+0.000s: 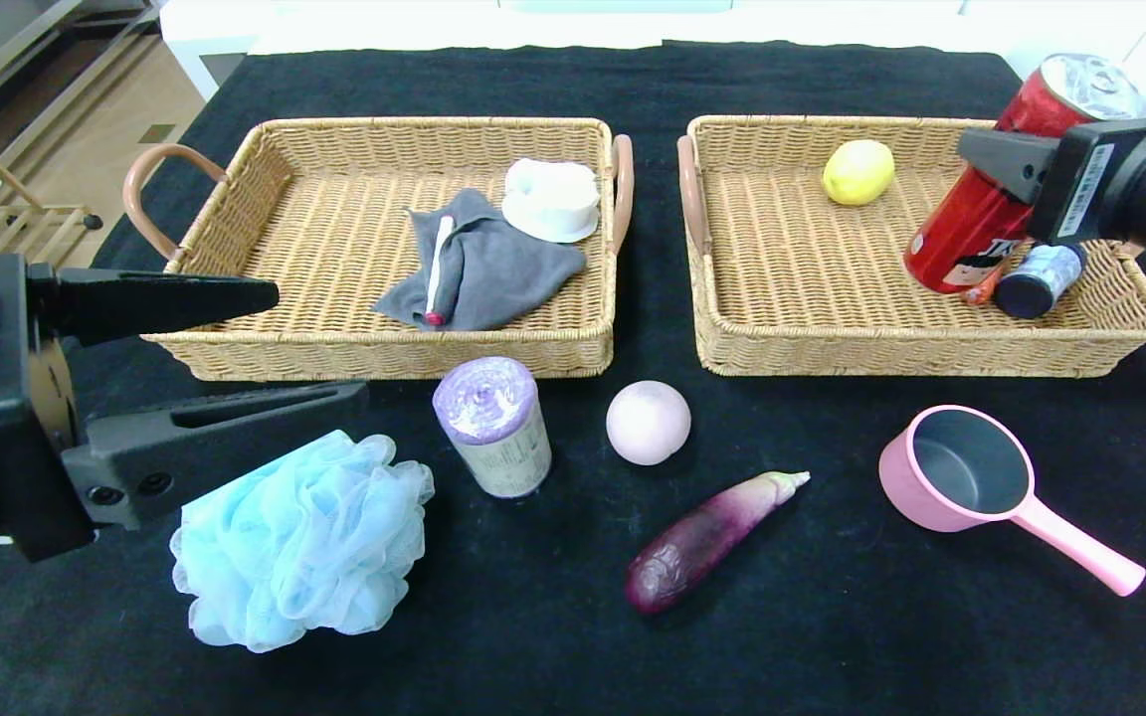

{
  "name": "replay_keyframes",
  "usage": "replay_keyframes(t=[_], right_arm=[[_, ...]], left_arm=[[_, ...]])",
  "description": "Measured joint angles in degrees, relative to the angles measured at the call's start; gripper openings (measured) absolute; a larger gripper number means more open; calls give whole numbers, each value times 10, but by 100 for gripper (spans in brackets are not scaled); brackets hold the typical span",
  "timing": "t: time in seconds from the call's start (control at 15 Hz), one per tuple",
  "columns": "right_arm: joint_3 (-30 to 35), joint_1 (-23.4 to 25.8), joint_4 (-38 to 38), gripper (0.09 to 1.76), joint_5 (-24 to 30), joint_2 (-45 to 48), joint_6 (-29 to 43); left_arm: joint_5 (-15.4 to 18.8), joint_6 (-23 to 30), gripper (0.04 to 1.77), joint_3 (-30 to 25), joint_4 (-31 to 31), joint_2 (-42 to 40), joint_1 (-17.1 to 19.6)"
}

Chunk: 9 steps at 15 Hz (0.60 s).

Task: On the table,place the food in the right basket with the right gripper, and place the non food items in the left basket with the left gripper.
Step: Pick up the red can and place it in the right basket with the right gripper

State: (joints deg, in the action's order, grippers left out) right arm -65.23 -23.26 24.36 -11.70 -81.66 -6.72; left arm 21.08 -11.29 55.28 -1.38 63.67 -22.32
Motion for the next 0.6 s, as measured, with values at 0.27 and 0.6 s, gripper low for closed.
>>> replay_keyframes(t=[0.27,0.6], right_arm=[[-47,53,1,102,2,-36,0],[-116,112,3,102,17,-106,7]], left_arm=[[0,0,172,0,0,0,0],[1,0,172,0,0,2,0]])
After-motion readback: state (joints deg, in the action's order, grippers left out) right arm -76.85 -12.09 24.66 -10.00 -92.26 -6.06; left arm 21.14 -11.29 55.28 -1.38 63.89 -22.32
